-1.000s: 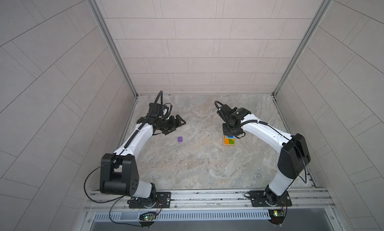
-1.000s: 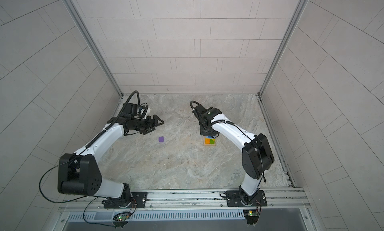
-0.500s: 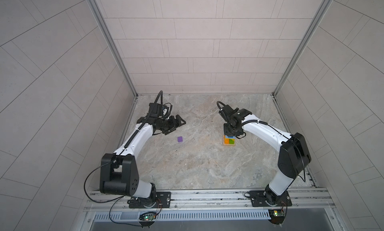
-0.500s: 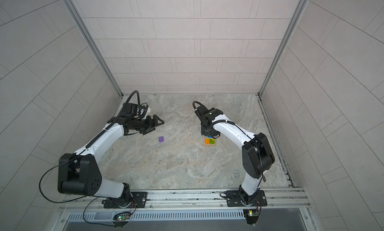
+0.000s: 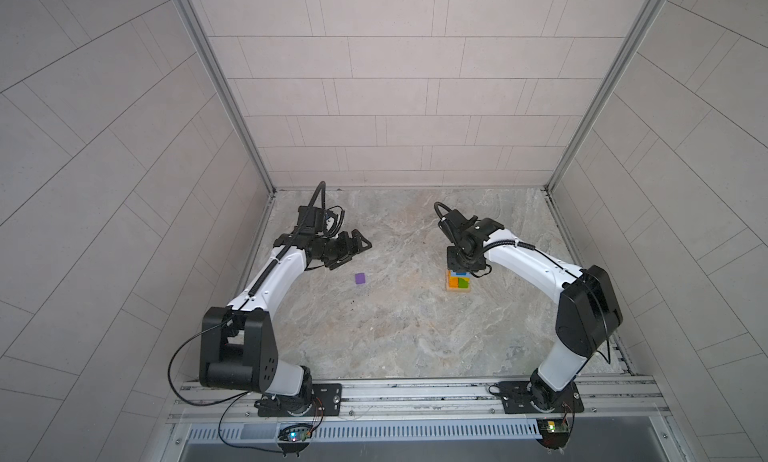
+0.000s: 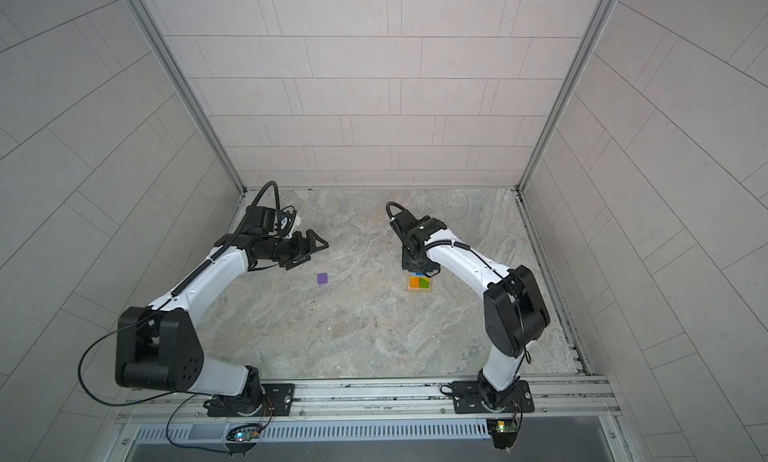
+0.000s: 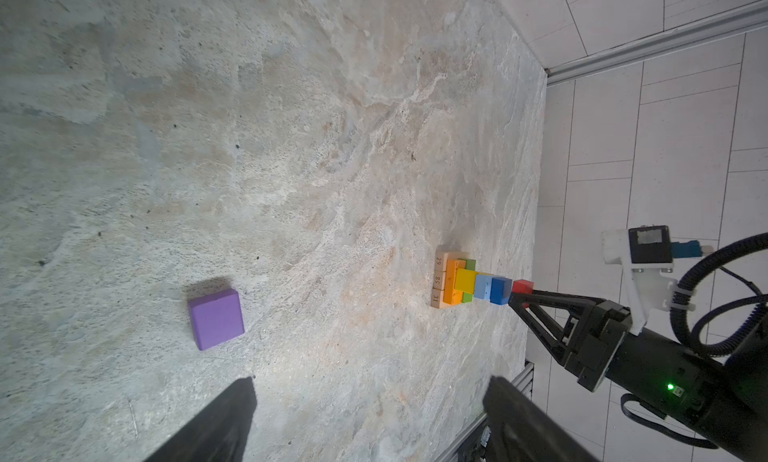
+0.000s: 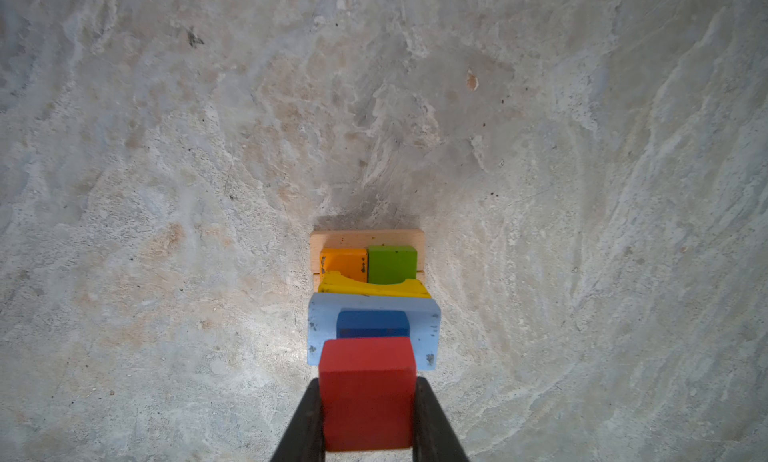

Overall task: Build the wood block tower
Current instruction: 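Hold the red cube steady on the blue cube with the right gripper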

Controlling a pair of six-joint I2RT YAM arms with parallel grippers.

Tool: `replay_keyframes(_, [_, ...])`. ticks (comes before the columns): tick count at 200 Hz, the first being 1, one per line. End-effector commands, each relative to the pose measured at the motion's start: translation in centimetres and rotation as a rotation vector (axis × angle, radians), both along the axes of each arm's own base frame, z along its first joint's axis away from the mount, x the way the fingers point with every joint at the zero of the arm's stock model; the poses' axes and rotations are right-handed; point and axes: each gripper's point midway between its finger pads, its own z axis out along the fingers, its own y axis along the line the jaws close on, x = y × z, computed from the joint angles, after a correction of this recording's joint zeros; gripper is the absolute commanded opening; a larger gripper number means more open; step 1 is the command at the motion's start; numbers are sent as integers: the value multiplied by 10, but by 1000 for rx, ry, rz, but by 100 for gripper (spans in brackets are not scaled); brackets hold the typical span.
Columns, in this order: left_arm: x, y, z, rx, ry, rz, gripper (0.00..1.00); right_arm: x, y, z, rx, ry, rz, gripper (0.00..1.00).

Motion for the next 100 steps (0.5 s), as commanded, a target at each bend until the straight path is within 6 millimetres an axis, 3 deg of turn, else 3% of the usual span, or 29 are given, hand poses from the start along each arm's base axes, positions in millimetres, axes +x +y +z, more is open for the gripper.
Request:
replay_keyframes(1, [0, 2, 6, -6, -17, 6, 93, -3, -5, 5, 5, -12, -33, 16])
replay_keyframes(100, [0, 1, 6, -8, -18, 4, 93, -5, -9, 5, 1, -22, -58, 16])
